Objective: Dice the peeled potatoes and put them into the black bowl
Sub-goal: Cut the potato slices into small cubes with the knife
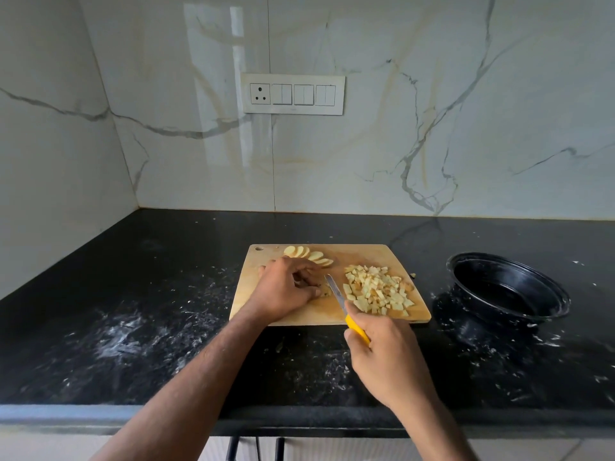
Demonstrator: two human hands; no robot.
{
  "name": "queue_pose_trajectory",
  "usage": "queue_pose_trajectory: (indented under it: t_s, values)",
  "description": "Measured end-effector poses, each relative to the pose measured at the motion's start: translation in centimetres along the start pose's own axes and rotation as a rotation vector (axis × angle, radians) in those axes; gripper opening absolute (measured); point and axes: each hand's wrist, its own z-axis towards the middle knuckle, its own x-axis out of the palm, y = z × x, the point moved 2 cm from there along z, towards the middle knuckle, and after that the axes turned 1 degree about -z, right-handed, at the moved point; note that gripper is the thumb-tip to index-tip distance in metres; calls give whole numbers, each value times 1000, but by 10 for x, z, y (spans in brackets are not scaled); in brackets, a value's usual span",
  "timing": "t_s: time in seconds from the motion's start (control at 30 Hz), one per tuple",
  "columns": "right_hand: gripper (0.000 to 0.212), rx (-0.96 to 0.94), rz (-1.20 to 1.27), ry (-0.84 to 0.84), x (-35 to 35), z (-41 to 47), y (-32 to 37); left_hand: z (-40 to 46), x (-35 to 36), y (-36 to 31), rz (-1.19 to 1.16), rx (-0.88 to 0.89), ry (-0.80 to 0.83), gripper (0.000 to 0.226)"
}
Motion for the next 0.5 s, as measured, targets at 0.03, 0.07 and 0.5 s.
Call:
queue_pose_trajectory:
  t_s: [0.03, 0.07, 0.5]
  values:
    - [44, -9, -22, -2, 4, 2, 3, 0, 0, 0, -12, -4, -8, 42]
    - [45, -18, -37, -1, 6, 4, 4, 0, 0, 0, -19, -5, -19, 40]
    - [50, -44, -193, 58, 17, 8, 4, 4, -1, 7, 21, -17, -39, 56]
